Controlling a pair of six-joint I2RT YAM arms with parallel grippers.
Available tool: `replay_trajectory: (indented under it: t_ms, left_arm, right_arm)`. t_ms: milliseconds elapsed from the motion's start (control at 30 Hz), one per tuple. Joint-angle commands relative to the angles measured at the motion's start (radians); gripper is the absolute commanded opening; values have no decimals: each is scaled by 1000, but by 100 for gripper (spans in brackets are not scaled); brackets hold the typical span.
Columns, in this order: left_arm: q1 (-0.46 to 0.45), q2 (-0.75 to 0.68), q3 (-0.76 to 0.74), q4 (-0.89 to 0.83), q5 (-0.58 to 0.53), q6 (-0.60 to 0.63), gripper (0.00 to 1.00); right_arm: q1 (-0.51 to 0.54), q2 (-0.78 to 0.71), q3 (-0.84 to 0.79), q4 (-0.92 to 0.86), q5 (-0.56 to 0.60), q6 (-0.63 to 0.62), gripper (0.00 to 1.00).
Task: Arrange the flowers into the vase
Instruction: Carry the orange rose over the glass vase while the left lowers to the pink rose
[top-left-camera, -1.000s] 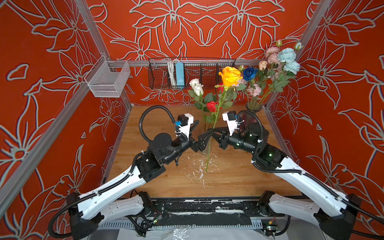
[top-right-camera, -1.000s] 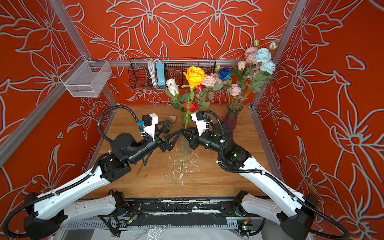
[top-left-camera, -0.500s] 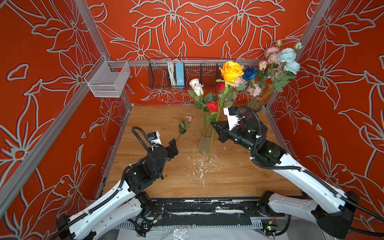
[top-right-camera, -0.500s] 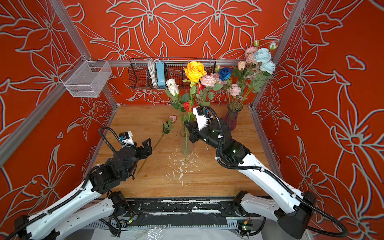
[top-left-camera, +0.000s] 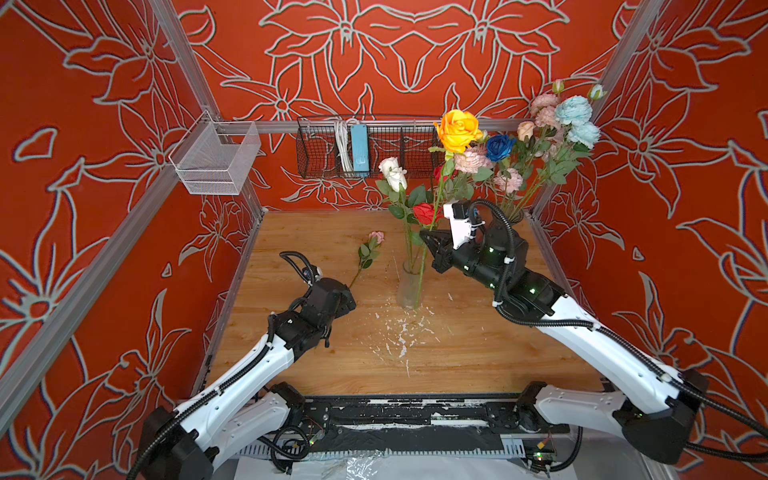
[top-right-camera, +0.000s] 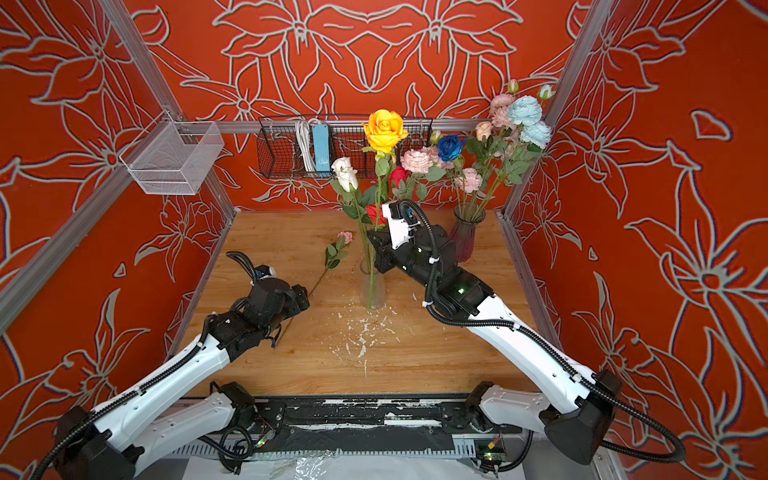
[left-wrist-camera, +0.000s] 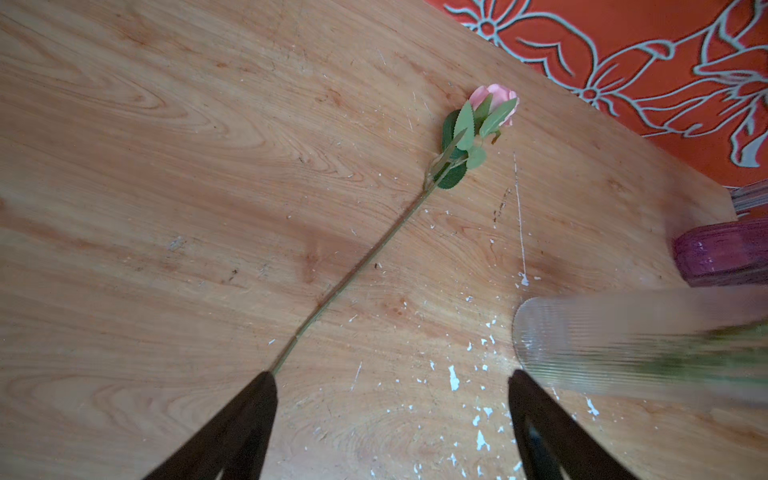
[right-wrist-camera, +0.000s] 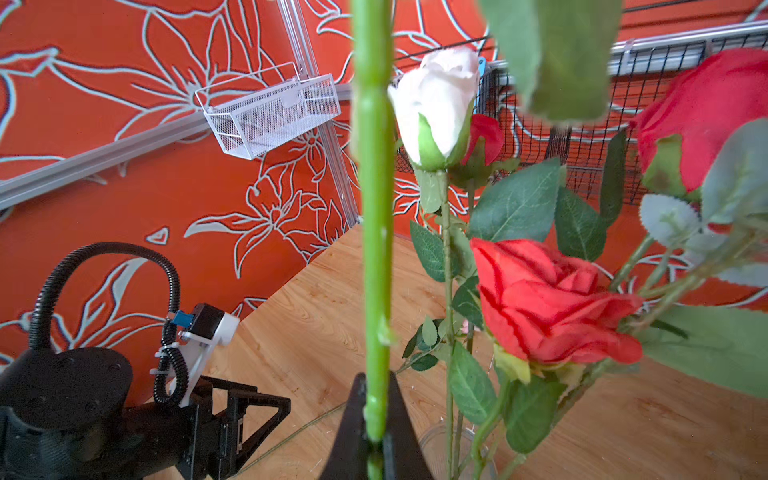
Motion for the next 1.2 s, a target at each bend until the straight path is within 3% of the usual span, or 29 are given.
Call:
replay_trajectory:
  t_ms: [0,400,767,1033,1167]
  left_arm:
    - [38,57,67,-6,61,1,87]
    - [114,183,99,-62,142,-28,87]
    - [119,95,-74,31,187,-122,87]
    - [120,234,144,10,176,24,87]
    - [125,300,164,3,216,35,87]
  right_arm:
    - [-27,-2,66,17,11,-39,0]
    - [-154,7,109,40,-46,-28,0]
    - [-223,93,175,47,-107,15,0]
    - [-223,85,181,41,-130,35,0]
    - [-223,83,192,26,-132,42,0]
